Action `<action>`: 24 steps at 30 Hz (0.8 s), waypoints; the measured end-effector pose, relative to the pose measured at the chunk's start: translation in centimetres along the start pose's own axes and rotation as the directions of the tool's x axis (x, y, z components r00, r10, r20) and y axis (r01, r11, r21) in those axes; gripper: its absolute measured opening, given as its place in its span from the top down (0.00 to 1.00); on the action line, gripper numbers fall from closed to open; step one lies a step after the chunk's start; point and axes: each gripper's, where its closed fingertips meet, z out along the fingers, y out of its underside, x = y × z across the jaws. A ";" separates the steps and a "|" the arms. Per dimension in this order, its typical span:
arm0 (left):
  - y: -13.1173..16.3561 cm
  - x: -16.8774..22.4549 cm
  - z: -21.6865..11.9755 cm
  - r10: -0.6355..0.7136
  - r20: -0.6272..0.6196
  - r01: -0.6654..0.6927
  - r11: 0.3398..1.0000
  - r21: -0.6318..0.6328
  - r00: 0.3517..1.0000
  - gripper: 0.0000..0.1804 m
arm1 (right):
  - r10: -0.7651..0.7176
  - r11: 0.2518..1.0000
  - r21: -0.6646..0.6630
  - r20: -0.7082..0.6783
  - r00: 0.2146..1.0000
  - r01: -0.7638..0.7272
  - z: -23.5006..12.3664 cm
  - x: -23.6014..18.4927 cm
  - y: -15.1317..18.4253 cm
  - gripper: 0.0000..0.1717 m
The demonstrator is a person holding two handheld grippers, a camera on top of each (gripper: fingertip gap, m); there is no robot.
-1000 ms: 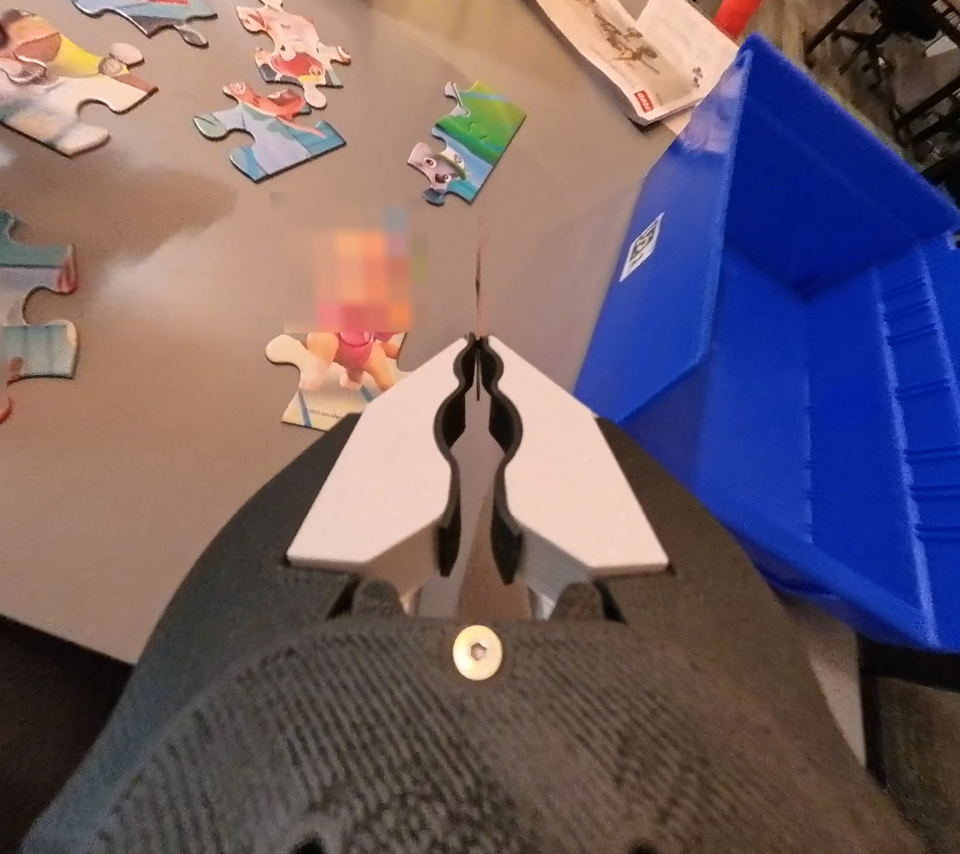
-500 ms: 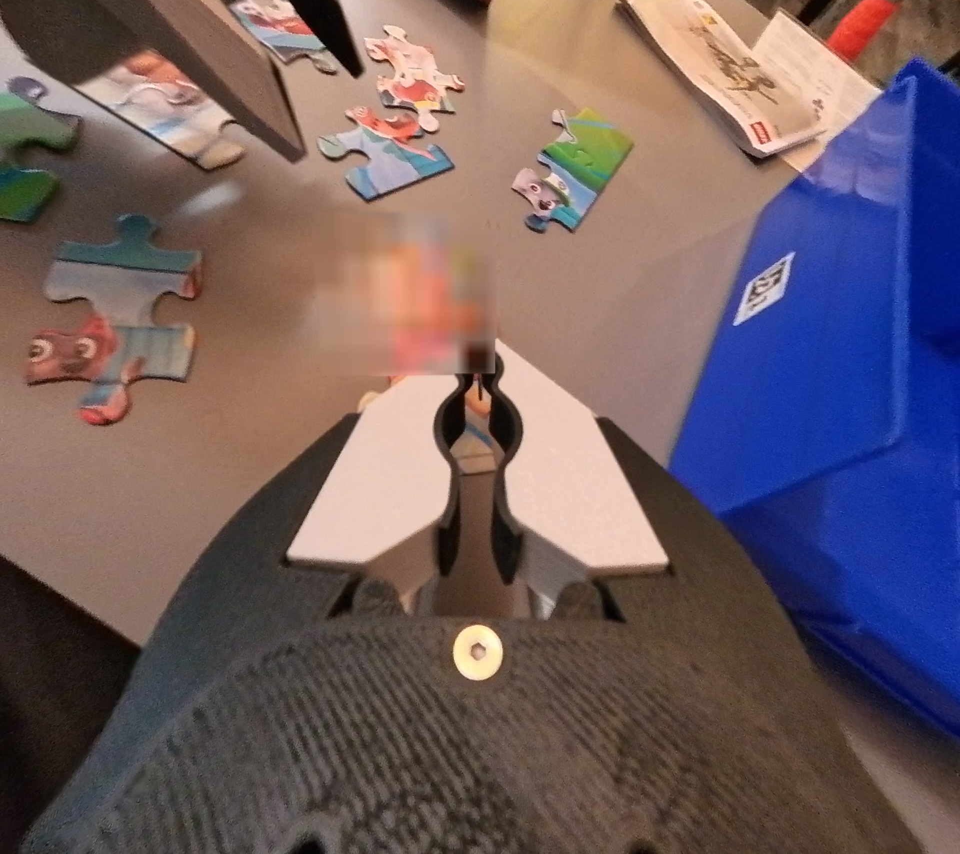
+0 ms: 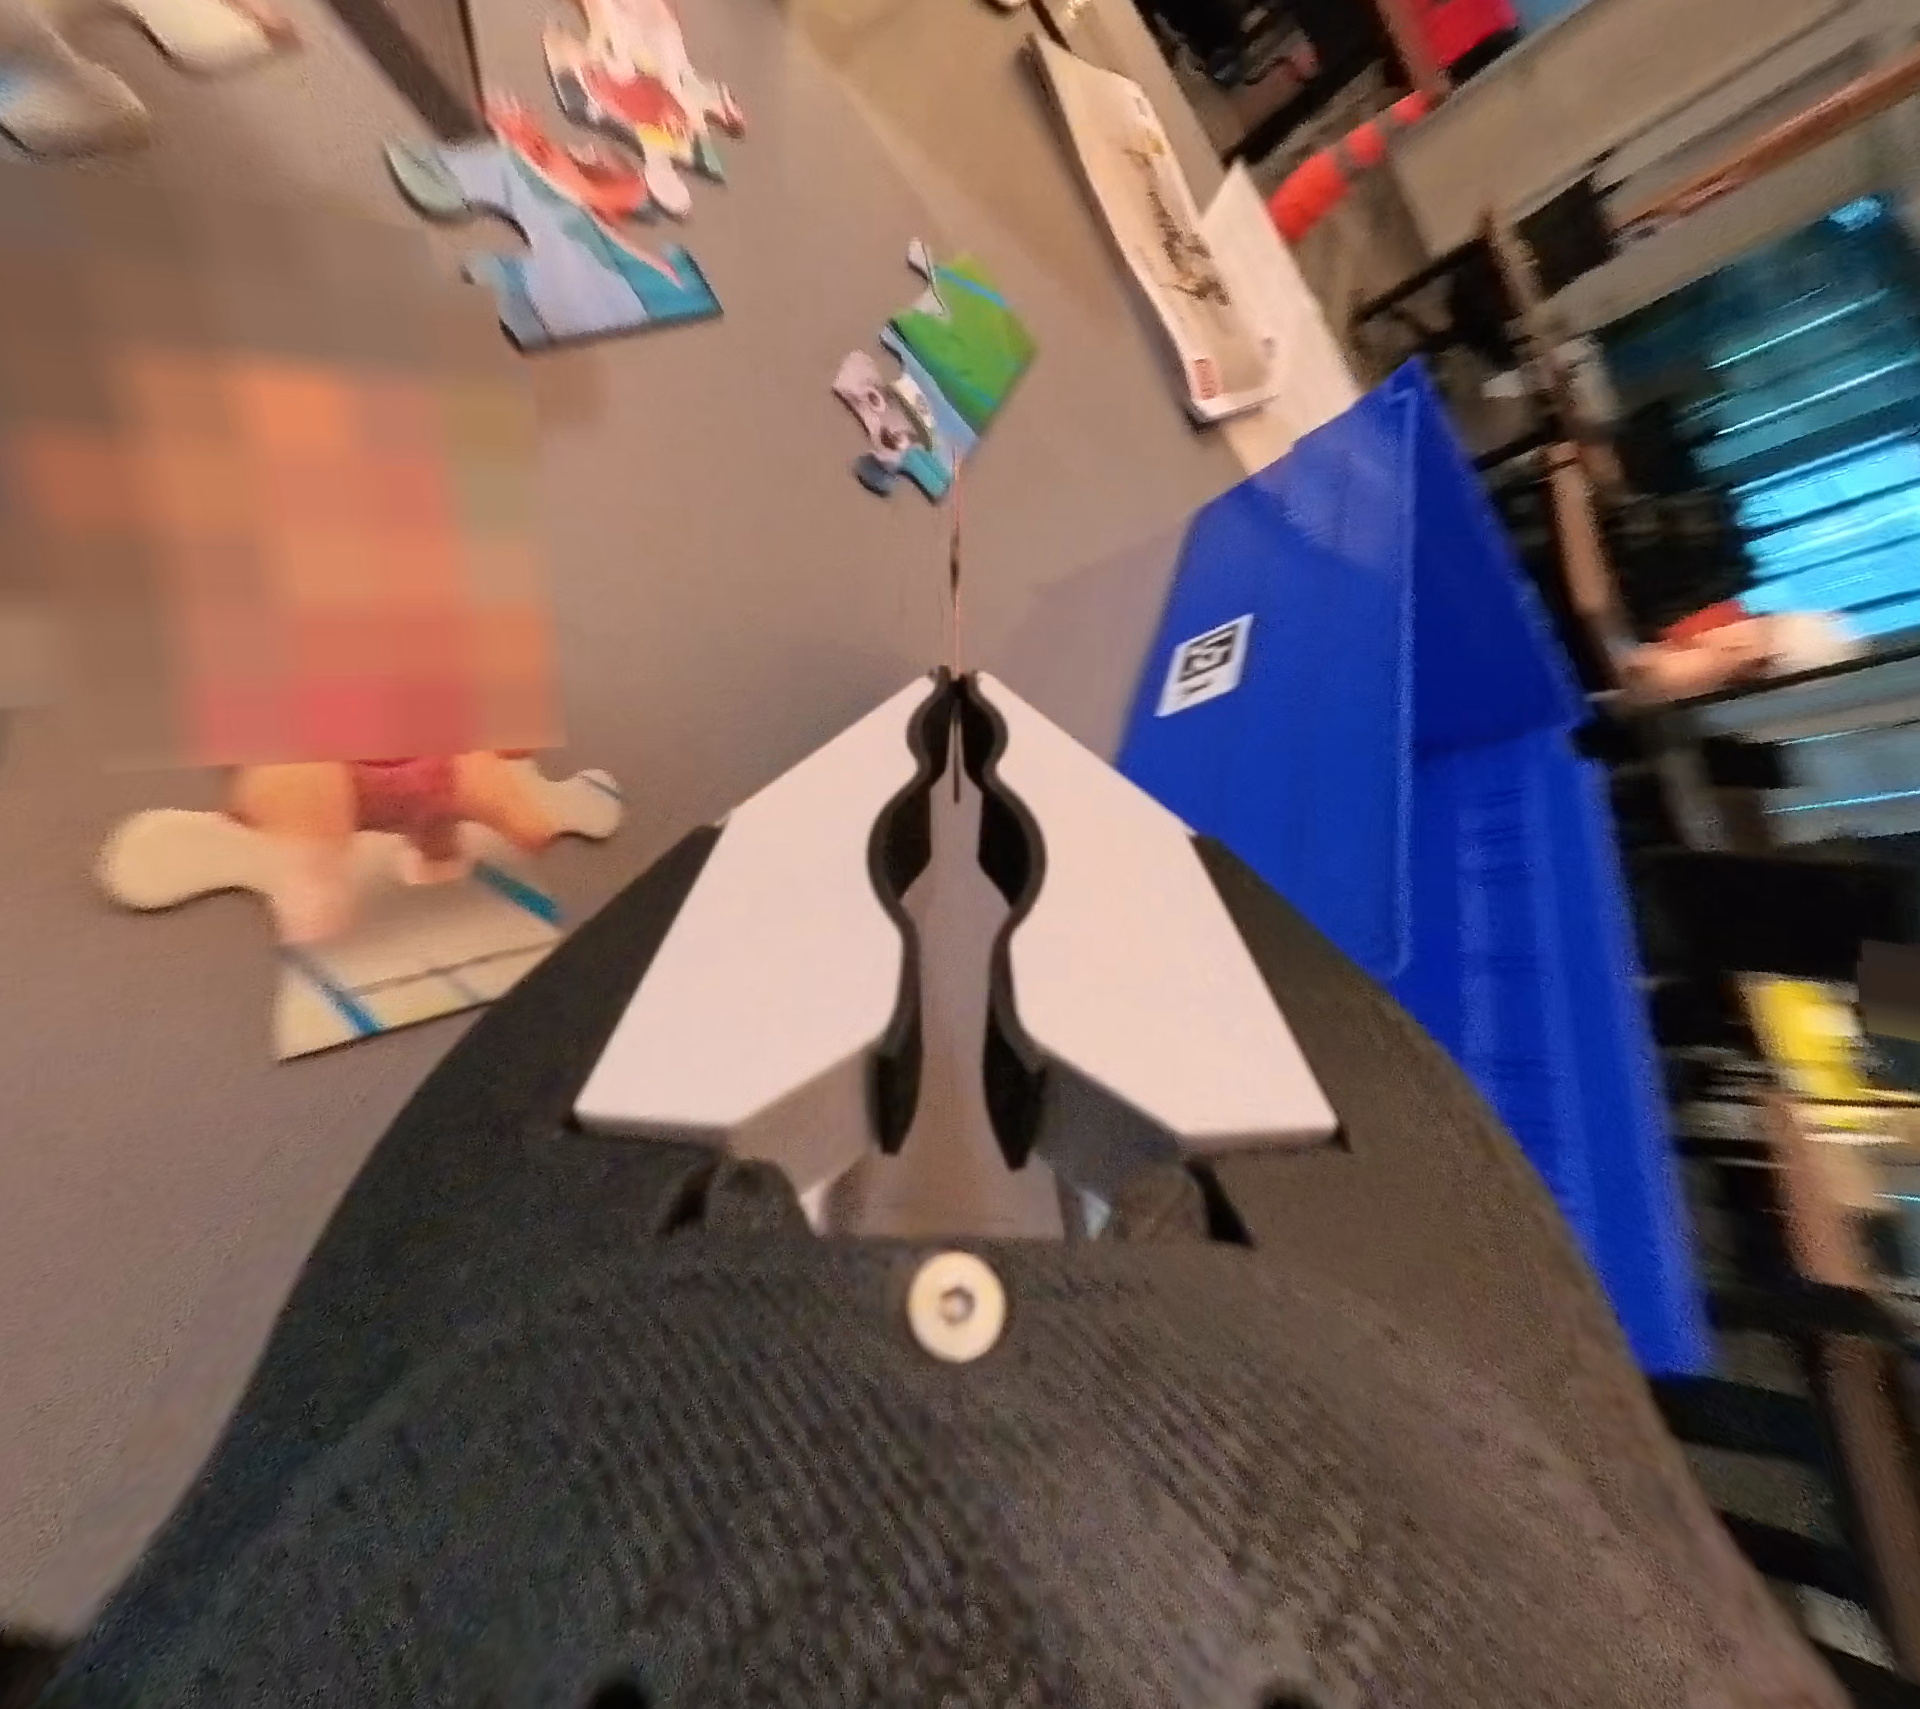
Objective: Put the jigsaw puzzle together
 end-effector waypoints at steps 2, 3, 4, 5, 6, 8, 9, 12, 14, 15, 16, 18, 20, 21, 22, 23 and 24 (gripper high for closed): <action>-0.1 -0.1 -0.3 -0.009 -0.004 0.009 1.000 0.012 1.000 0.63 | -0.201 0.979 -0.065 -0.093 0.975 0.196 0.9 0.1 -0.1 1.00; -0.1 -0.2 -0.5 -0.008 0.001 0.008 1.000 0.016 1.000 0.63 | -0.297 0.954 -0.095 -0.128 0.946 0.286 1.2 -0.1 -0.2 1.00; -0.1 -0.3 -0.7 -0.004 0.009 0.004 1.000 0.017 1.000 0.63 | -0.372 0.927 -0.115 -0.150 0.916 0.357 1.5 -0.3 -0.5 1.00; -0.1 -0.5 -0.9 -0.001 0.018 0.001 1.000 0.017 1.000 0.63 | -0.421 0.906 -0.124 -0.156 0.894 0.405 1.8 -0.8 -0.7 1.00; 0.0 -0.7 -1.1 0.001 0.026 -0.001 1.000 0.018 1.000 0.63 | -0.444 0.895 -0.124 -0.151 0.883 0.429 2.0 -1.3 -0.9 1.00; 0.0 -1.1 -1.4 -0.005 0.033 0.004 1.000 0.026 0.999 0.63 | -0.446 0.894 -0.116 -0.138 0.884 0.433 2.3 -1.8 -1.3 1.00; 0.0 -1.2 -1.5 -0.012 0.032 0.011 0.999 0.033 0.999 0.63 | -0.442 0.896 -0.115 -0.136 0.887 0.429 2.3 -1.8 -1.5 1.00; -0.3 -1.6 -1.7 -0.031 0.015 0.030 0.998 0.063 0.999 0.64 | -0.429 0.902 -0.116 -0.131 0.894 0.416 2.6 -1.6 -1.8 1.00; -0.7 -1.7 -1.7 -0.033 -0.007 0.033 0.995 0.089 0.999 0.65 | -0.431 0.901 -0.119 -0.126 0.894 0.418 2.7 -1.6 -2.0 1.00; -0.8 -1.9 -1.7 -0.036 -0.013 0.037 0.995 0.095 0.999 0.65 | -0.434 0.899 -0.122 -0.123 0.893 0.420 2.9 -1.7 -2.0 1.00; -0.9 -2.1 -1.7 -0.040 -0.015 0.042 0.994 0.100 0.999 0.65 | -0.437 0.897 -0.126 -0.120 0.892 0.423 3.0 -1.8 -2.0 1.00; -1.3 -2.5 -1.9 -0.049 -0.016 0.050 0.992 0.117 0.999 0.65 | -0.437 0.896 -0.135 -0.109 0.893 0.422 3.2 -1.9 -2.0 1.00; -1.6 -2.9 -2.1 -0.061 -0.016 0.063 0.988 0.143 0.998 0.65 | -0.429 0.898 -0.147 -0.093 0.898 0.414 3.4 -2.2 -1.9 1.00; -1.6 -3.0 -2.3 -0.069 -0.019 0.071 0.985 0.155 0.997 0.65 | -0.426 0.899 -0.154 -0.087 0.901 0.410 3.6 -2.2 -1.8 1.00; -1.7 -3.2 -2.4 -0.077 -0.024 0.080 0.983 0.165 0.997 0.65 | -0.423 0.899 -0.163 -0.082 0.902 0.406 3.7 -2.3 -1.7 1.00; -1.7 -3.3 -2.6 -0.086 -0.031 0.090 0.980 0.176 0.996 0.66 | -0.421 0.898 -0.175 -0.076 0.904 0.403 3.9 -2.3 -1.6 1.00; -1.8 -3.4 -2.7 -0.095 -0.041 0.101 0.977 0.187 0.995 0.66 | -0.421 0.896 -0.189 -0.073 0.904 0.402 4.1 -2.2 -1.5 1.00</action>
